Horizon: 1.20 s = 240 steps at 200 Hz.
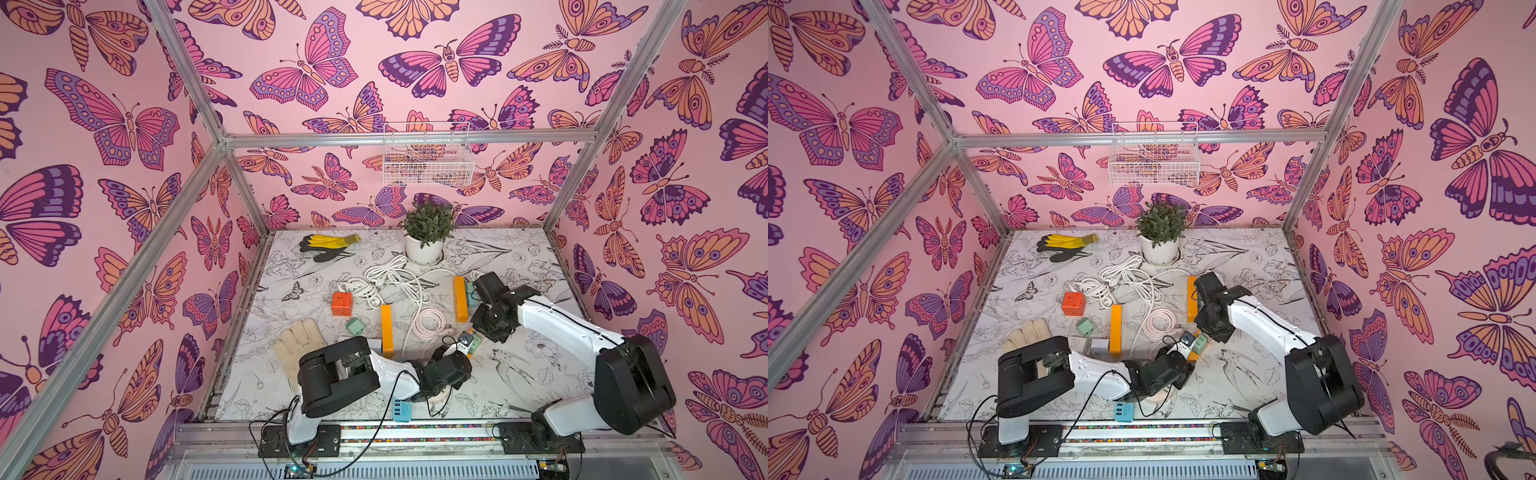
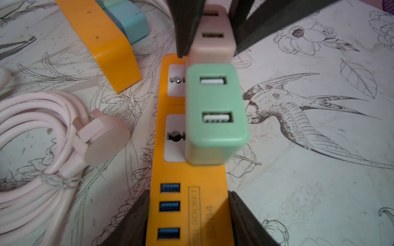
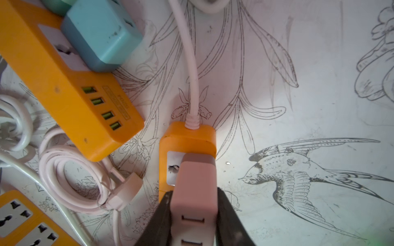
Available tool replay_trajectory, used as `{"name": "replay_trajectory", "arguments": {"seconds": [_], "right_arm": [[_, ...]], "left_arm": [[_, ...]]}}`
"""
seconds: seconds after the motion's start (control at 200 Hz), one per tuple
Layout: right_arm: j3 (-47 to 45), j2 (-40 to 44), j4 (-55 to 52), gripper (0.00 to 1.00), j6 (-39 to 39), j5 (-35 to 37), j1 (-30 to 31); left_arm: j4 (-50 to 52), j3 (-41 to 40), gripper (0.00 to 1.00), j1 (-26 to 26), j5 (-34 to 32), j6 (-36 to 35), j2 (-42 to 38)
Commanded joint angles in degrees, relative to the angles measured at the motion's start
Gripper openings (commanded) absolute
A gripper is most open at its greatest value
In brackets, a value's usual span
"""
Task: Pull the plug off the socket
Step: Remove the plug from the socket.
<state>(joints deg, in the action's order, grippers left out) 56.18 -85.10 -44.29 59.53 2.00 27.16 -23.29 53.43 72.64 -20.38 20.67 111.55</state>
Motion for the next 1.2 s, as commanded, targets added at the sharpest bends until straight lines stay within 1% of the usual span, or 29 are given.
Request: {"name": "replay_trajectory", "arguments": {"seconds": [0.0, 0.075, 0.13, 0.175, 0.235, 0.31, 0.401, 0.461, 0.506, 0.566, 0.641, 0.701, 0.776, 0.861, 0.966, 1.031, 1.112, 1.197], "right_arm": [[-0.20, 0.15, -1.50, 0.23, -5.56, -2.39, -4.10], [-4.31, 2.80, -0.82, 0.23, -7.28, -3.50, -7.38], [-7.88, 5.33, 0.21, 0.23, -7.48, -3.90, -8.26], [-10.76, 7.69, 1.70, 0.23, -6.78, -4.39, -8.26], [-14.82, 10.43, 5.14, 0.23, -4.32, -7.27, -7.72], [-17.34, 12.59, 8.81, 0.22, -0.17, -8.77, -4.27], [-14.38, 11.62, 9.57, 0.22, 3.47, -7.10, 2.08], [-10.13, 9.24, 8.52, 0.23, 4.33, -6.83, 4.15], [-7.29, 7.17, 7.43, 0.23, 4.35, -7.23, 4.21], [-3.25, 4.93, 4.47, 0.23, 2.96, -5.67, 3.15], [-0.35, 3.04, 0.90, 0.23, -0.05, -4.38, -0.24], [-1.17, 3.10, 0.38, 0.23, -2.33, -5.49, -3.96], [-4.50, 5.12, 0.34, 0.23, -4.66, -6.95, -8.35], [-9.33, 9.11, 1.67, 0.22, -5.26, -7.90, -10.02], [-14.82, 12.94, 5.66, 0.22, -2.09, -10.97, -8.15], [-16.42, 14.13, 8.24, 0.21, 0.54, -11.98, -4.83], [-15.04, 14.12, 9.28, 0.21, 3.45, -11.98, -1.06], [-11.19, 13.57, 7.42, 0.21, 4.12, -11.42, 0.09]], "left_arm": [[6.50, -1.56, 0.53, 0.10, 3.77, -0.13, 1.88], [6.51, -1.62, 0.53, 0.10, 3.68, -0.18, 2.03], [6.50, -1.49, 0.53, 0.06, 3.68, -0.27, 2.20], [6.50, -1.31, 0.53, 0.11, 3.83, -0.35, 2.49], [6.51, -1.05, 0.53, 0.02, 4.02, -0.45, 2.75], [6.50, -0.65, 0.53, 0.03, 4.23, -0.54, 2.92], [6.59, -0.26, 0.53, -0.06, 4.60, -0.57, 3.30], [6.63, -0.08, 0.53, -0.08, 4.87, -0.50, 3.32], [6.64, 0.01, 0.53, -0.05, 5.08, -0.36, 3.41], [6.77, 0.09, 0.53, -0.12, 5.35, -0.19, 3.42], [6.85, -0.01, 0.53, -0.04, 5.75, -0.09, 3.43], [6.77, -0.17, 0.53, -0.09, 5.88, -0.01, 3.44], [6.67, -0.34, 0.53, -0.09, 5.90, -0.02, 3.48], [6.61, -0.09, 0.53, -0.13, 5.87, -0.26, 3.84], [6.78, 0.51, 0.53, -0.30, 6.45, -0.32, 4.60], [6.84, 0.93, 0.53, -0.36, 6.89, -0.45, 5.00], [7.22, 1.22, 0.53, -0.40, 7.02, -0.45, 5.30], [7.94, 1.46, 0.53, -0.48, 7.09, -0.45, 5.36]]}}
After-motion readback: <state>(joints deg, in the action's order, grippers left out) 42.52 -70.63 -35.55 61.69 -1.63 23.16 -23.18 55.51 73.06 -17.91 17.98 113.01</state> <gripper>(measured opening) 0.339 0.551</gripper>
